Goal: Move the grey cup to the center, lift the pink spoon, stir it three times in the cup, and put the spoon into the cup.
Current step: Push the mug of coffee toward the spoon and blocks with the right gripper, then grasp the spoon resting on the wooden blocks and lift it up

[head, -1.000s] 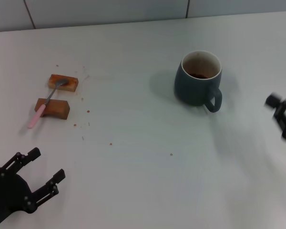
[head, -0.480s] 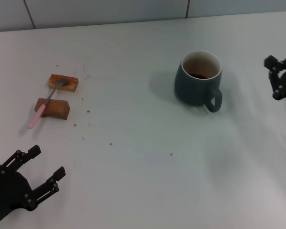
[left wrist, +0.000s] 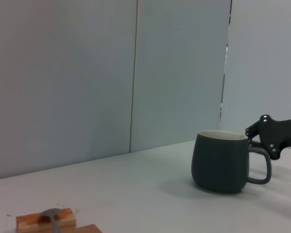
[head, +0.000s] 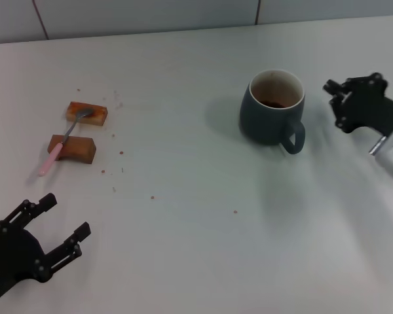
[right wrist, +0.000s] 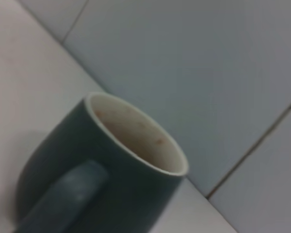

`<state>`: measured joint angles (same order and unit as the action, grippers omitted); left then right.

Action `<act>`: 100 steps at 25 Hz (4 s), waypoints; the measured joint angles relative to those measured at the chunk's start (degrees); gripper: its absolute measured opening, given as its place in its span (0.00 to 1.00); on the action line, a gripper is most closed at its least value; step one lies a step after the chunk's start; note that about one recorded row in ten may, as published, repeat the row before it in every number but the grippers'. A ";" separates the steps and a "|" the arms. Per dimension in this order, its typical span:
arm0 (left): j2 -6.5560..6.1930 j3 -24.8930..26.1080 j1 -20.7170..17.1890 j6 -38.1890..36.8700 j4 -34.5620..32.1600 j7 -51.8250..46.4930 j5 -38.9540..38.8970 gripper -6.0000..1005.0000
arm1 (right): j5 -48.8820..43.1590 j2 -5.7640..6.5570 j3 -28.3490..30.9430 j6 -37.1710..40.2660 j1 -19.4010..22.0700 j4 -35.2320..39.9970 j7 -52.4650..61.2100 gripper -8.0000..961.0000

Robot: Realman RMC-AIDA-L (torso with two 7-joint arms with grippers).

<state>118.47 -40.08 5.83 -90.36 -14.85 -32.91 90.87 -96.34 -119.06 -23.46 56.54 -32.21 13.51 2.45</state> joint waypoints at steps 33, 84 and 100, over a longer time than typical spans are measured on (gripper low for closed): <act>-0.09 0.36 0.07 -0.12 0.70 0.29 0.00 0.81 | 0.10 -0.56 -3.99 -4.01 -11.02 -12.52 -4.19 0.04; -0.14 1.65 1.37 -0.44 0.67 0.48 0.00 0.81 | -9.41 0.51 -10.15 32.58 16.10 3.21 31.28 0.05; -0.08 1.37 0.75 -1.11 0.70 0.45 0.00 0.81 | -21.75 0.17 -9.58 35.78 16.95 3.94 36.13 0.32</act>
<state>118.39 -38.72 6.58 -91.46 -14.15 -32.46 90.88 -118.09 -118.89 -33.04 92.32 -15.26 17.45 38.58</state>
